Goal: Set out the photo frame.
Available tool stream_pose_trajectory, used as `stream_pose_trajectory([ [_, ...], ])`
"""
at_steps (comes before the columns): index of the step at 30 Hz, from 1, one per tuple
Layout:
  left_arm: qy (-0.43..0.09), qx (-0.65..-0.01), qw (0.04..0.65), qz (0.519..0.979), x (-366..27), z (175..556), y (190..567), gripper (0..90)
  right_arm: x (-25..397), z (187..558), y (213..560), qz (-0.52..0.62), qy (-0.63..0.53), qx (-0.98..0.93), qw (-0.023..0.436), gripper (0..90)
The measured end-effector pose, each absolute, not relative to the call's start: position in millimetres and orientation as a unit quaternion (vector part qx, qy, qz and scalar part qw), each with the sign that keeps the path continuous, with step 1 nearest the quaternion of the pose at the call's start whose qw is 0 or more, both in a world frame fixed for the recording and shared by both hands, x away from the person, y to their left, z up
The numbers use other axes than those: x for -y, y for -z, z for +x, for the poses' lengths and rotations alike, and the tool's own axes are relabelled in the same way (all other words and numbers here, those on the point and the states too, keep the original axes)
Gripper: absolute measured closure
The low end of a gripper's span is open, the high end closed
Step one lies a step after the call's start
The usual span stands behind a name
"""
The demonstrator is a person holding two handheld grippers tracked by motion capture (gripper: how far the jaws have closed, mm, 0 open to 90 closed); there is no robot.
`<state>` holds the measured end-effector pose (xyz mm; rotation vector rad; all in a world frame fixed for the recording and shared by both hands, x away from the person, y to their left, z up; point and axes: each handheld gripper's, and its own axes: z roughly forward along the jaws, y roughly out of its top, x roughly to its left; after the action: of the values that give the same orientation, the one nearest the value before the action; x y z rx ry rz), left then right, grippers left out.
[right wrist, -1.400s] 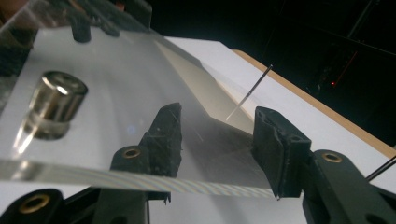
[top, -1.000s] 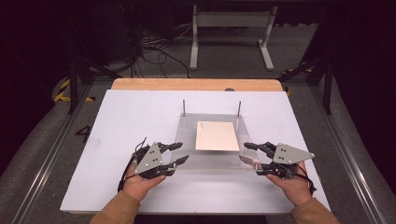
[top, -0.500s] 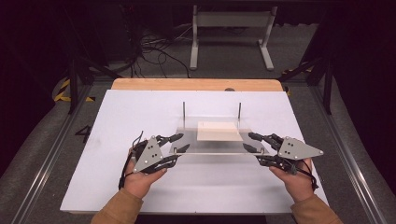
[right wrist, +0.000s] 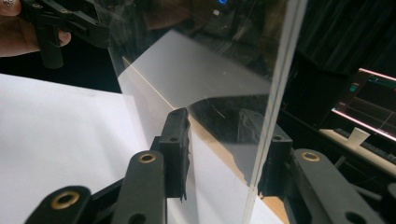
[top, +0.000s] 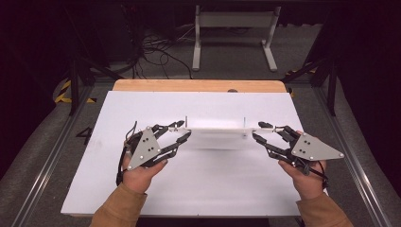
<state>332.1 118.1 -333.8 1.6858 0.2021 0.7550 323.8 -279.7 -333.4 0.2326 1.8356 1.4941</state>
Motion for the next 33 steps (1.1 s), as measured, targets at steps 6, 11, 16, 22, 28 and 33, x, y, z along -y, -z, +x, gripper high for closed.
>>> stream_pose_trajectory([
  [6,-0.306,-0.091,0.61,0.725,-120.6,329.0,324.6,62.8,280.2,319.1,323.8,0.086,-0.592,-0.71,0.372,61.5],
  [11,-0.29,-0.096,0.615,0.727,-125.8,319.7,315.9,63.3,277.9,307.8,313.7,0.088,-0.602,-0.706,0.362,61.5],
  [16,-0.279,-0.1,0.612,0.733,-133.5,313.3,305.3,63.2,272.3,300.2,303.7,0.1,-0.61,-0.709,0.339,61.8],
  [22,-0.256,-0.114,0.618,0.734,-147.2,307.6,295.5,63.2,262.3,296.9,298.8,0.109,-0.621,-0.711,0.312,63.4],
  [28,-0.239,-0.123,0.628,0.731,-156.8,305.6,291.0,63.6,254.1,297.5,297.5,0.128,-0.634,-0.714,0.27,63.7],
  [33,-0.228,-0.133,0.632,0.729,-160.7,313.0,296.9,63.0,248.7,302.5,299.1,0.135,-0.629,-0.718,0.266,64.0],
])
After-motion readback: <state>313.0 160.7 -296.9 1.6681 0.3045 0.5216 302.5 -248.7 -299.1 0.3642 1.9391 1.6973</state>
